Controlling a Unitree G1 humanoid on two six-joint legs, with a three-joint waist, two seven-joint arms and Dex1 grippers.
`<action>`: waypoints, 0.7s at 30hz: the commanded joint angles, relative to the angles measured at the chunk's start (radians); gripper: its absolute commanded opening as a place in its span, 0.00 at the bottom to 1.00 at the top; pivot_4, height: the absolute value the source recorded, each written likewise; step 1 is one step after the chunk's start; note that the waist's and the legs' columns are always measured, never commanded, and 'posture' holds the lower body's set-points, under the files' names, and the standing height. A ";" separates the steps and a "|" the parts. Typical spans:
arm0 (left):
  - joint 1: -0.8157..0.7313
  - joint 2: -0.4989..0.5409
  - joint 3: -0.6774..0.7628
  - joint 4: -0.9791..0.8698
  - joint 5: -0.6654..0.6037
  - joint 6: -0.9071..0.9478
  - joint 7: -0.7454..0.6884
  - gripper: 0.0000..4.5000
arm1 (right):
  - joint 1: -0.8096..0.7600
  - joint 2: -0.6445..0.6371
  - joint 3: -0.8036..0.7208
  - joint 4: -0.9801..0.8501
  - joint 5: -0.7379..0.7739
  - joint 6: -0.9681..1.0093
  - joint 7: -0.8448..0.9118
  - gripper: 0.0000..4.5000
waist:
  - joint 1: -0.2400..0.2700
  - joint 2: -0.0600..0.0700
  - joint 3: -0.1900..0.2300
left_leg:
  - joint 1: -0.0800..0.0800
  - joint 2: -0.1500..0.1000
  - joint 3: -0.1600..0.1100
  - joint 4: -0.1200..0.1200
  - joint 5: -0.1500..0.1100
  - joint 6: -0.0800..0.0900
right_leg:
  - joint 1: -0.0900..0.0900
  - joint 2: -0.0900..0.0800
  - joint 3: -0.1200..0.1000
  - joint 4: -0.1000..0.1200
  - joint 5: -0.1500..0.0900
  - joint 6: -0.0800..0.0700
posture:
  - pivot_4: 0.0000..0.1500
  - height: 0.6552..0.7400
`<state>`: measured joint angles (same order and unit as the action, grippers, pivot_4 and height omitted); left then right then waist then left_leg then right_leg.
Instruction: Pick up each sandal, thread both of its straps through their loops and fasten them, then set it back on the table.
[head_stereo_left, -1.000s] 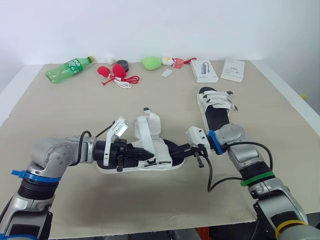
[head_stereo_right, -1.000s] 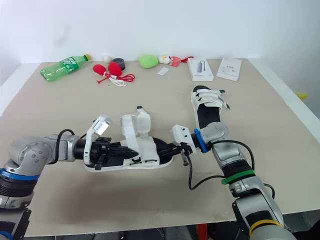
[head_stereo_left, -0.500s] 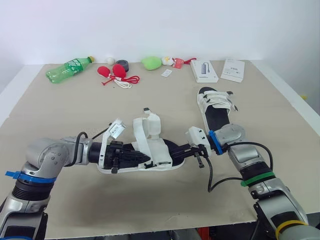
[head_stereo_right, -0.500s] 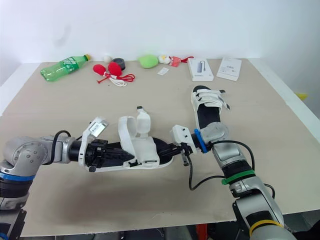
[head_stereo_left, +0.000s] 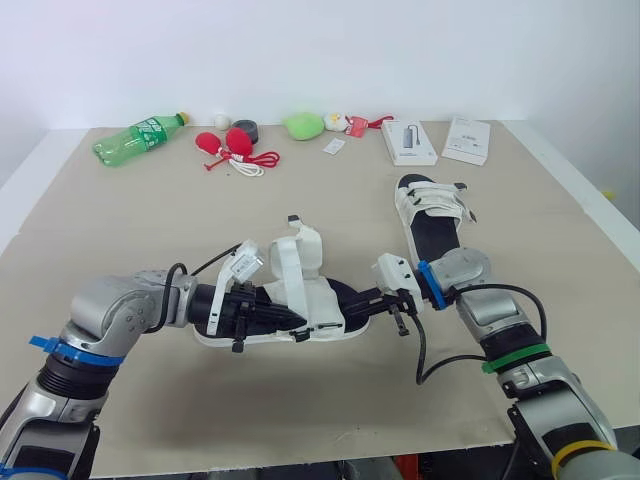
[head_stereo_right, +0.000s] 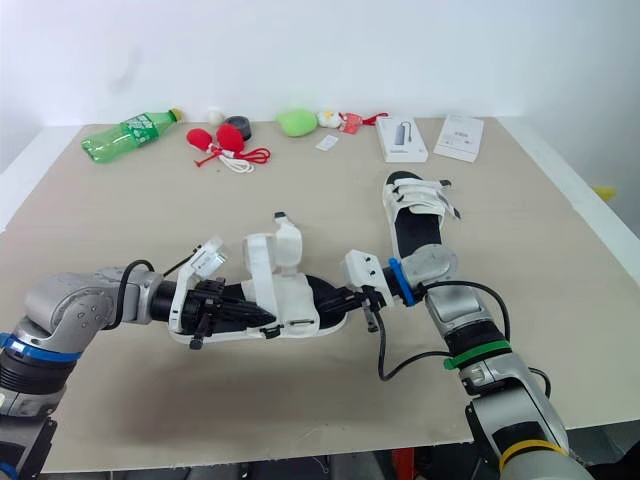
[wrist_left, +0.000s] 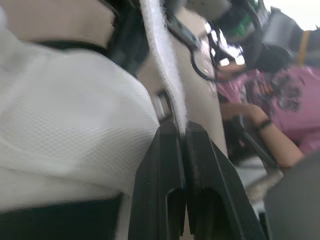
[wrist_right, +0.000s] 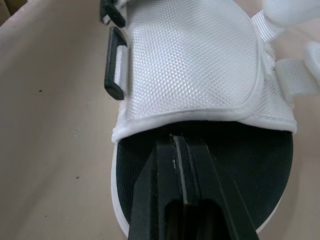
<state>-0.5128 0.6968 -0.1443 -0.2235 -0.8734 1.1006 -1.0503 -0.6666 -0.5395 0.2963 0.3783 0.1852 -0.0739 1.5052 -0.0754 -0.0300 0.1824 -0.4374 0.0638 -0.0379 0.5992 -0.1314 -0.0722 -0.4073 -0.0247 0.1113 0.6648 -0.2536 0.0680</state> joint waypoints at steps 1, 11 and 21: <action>0.013 0.012 0.008 -0.033 -0.018 0.018 -0.017 0.02 | 0.016 -0.012 0.002 -0.002 -0.013 0.000 0.008 0.00 | 0.000 0.000 0.000 | 0.000 0.000 0.000 0.000 0.000 0.000 | 0.000 0.000 0.000 0.000 0.000 0.000 | 1.00 1.00; 0.002 -0.029 0.036 -0.015 0.027 -0.030 0.057 0.29 | 0.000 -0.002 0.005 0.020 -0.016 -0.012 0.008 0.00 | 0.000 0.000 0.000 | 0.000 0.000 0.000 0.000 0.000 0.000 | 0.000 0.000 0.000 0.000 0.000 0.000 | 1.00 1.00; -0.063 -0.031 0.126 0.018 0.007 -0.045 0.069 0.51 | -0.005 -0.001 0.006 0.029 -0.017 -0.021 0.011 0.00 | 0.000 0.000 0.000 | 0.000 0.000 0.000 0.001 0.000 0.000 | 0.000 0.000 0.000 0.000 0.001 0.000 | 1.00 1.00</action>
<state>-0.5599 0.6551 -0.0422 -0.2050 -0.8635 1.0671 -0.9806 -0.6715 -0.5349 0.2984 0.4005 0.1885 -0.0931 1.5074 -0.0754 -0.0300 0.1824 -0.4373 0.0638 -0.0379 0.6003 -0.1310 -0.0718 -0.4069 -0.0247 0.1113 0.6648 -0.2522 0.0684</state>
